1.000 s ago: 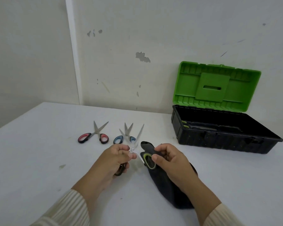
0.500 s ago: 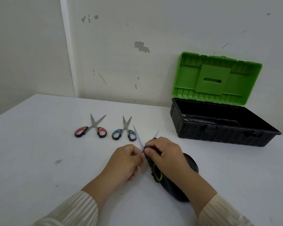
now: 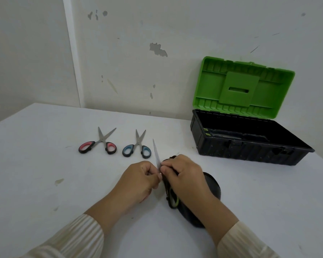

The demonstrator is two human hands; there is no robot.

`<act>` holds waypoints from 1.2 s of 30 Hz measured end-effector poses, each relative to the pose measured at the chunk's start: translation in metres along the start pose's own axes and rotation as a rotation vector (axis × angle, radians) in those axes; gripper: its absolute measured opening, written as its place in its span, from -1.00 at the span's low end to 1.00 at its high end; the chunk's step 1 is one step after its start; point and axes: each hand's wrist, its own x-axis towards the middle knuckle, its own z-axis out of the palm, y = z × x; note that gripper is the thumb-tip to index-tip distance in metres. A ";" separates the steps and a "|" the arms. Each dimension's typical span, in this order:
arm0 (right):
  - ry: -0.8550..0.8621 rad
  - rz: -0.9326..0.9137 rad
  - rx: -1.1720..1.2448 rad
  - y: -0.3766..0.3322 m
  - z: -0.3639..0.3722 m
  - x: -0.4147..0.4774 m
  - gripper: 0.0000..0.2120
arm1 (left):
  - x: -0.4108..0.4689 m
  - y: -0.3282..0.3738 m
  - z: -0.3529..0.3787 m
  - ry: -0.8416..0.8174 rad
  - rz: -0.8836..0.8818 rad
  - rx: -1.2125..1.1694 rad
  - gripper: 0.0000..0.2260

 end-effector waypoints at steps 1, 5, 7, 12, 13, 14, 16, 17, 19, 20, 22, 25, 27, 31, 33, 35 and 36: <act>0.023 0.037 -0.020 0.005 -0.003 0.004 -0.87 | -0.001 0.001 -0.001 -0.008 0.000 0.010 -0.85; 0.221 0.311 0.050 0.035 -0.027 0.016 -0.91 | -0.003 0.003 0.000 -0.056 -0.041 0.041 -0.82; 0.331 0.389 0.222 0.034 -0.036 0.011 -0.88 | -0.003 0.004 -0.002 -0.048 -0.077 0.017 -0.83; 0.041 0.171 0.128 0.000 -0.020 -0.008 -0.92 | -0.005 0.006 -0.005 -0.034 -0.127 -0.079 -0.84; -0.015 0.116 0.067 -0.003 -0.015 -0.009 -0.93 | -0.006 0.006 -0.005 -0.042 -0.109 -0.077 -0.86; -0.019 0.095 0.041 -0.001 -0.012 -0.006 -0.93 | -0.007 0.006 -0.005 -0.048 -0.088 -0.067 -0.88; 0.060 0.131 0.030 0.008 -0.014 0.001 -0.95 | -0.007 0.005 -0.004 -0.054 -0.063 -0.045 -0.89; 0.110 0.146 0.025 0.011 -0.015 0.003 -0.96 | -0.007 0.005 -0.004 -0.056 -0.059 -0.039 -0.89; 0.097 0.131 0.031 0.009 -0.014 0.000 -0.95 | -0.006 0.004 -0.003 -0.065 -0.058 -0.037 -0.87; 0.046 0.106 0.032 0.006 -0.011 -0.004 -0.94 | -0.006 0.004 -0.003 -0.072 -0.059 -0.033 -0.86; -0.003 0.102 0.040 0.004 -0.009 -0.005 -0.93 | -0.006 0.004 -0.003 -0.080 -0.058 -0.021 -0.85; 0.132 0.277 0.091 0.024 -0.023 0.006 -0.87 | -0.005 0.003 -0.005 -0.065 -0.085 -0.052 -0.85; 0.111 0.336 0.125 0.033 -0.033 0.006 -0.80 | -0.002 0.003 -0.008 -0.025 -0.104 -0.103 -0.85; -0.253 0.226 0.173 0.015 -0.036 -0.004 -0.86 | 0.001 0.003 -0.013 0.025 -0.118 -0.245 -0.85; -0.374 0.171 0.143 0.007 -0.033 -0.004 -0.87 | 0.001 0.004 -0.013 0.011 -0.131 -0.350 -0.89; -0.346 0.202 0.199 0.006 -0.030 -0.004 -0.87 | 0.001 0.006 -0.014 -0.002 -0.166 -0.530 -0.97; -0.297 0.257 0.265 0.006 -0.028 -0.004 -0.87 | 0.002 0.006 -0.015 -0.016 -0.191 -0.658 -0.91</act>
